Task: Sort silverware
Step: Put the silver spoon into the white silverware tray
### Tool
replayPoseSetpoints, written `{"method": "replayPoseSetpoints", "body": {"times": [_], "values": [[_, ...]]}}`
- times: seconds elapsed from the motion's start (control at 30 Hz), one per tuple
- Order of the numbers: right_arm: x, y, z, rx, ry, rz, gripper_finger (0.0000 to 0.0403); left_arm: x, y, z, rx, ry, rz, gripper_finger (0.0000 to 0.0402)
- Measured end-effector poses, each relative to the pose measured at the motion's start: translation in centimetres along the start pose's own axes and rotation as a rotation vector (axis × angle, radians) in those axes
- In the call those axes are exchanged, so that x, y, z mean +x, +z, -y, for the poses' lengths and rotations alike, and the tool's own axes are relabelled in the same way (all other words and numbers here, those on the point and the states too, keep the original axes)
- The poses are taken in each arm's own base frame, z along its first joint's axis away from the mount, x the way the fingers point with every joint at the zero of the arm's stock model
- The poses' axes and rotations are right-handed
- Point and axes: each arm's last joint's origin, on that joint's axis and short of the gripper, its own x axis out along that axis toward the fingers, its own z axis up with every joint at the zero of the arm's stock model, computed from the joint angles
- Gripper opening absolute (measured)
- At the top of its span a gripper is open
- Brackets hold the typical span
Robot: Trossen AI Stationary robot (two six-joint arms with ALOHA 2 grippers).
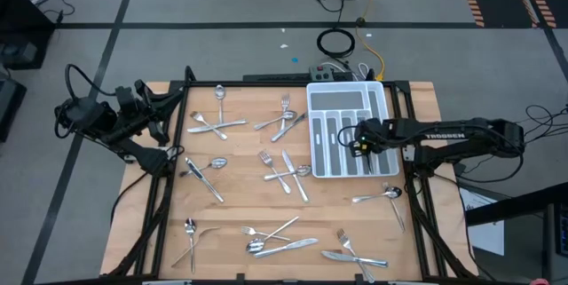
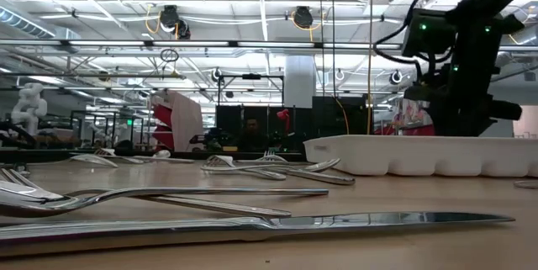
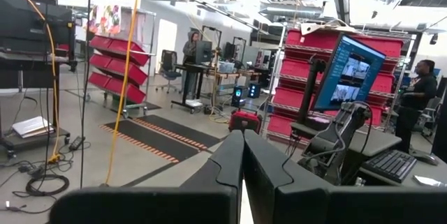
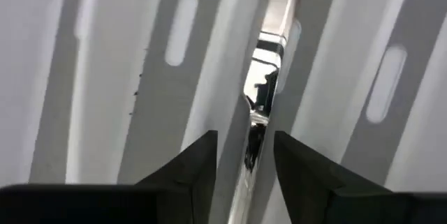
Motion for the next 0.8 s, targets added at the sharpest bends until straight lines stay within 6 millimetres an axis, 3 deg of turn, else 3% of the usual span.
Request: {"method": "replayPoseSetpoints", "body": {"times": [0.23, 0.4, 0.53, 0.8], "values": [[-4.2, 2.4, -2.9, -0.206, 0.122, 0.085, 0.0133, 0.0, 0.0, 0.0, 0.007, 0.0, 0.0, 0.0015], [-8.6, 3.3, -6.8, -0.421, 0.438, 0.158, 0.0135, 0.0, -0.1, 0.0, 0.013, 0.0, -0.004, 0.0015], [-10.8, 1.6, -9.2, -0.594, 0.592, 0.152, 0.0138, 0.0, -0.2, 0.0, 0.016, -0.001, -0.01, 0.0015], [-10.4, -5.0, -11.8, -0.853, 0.64, -0.023, 0.0139, 0.1, -0.4, 0.1, 0.031, -0.002, -0.022, 0.0015]]}}
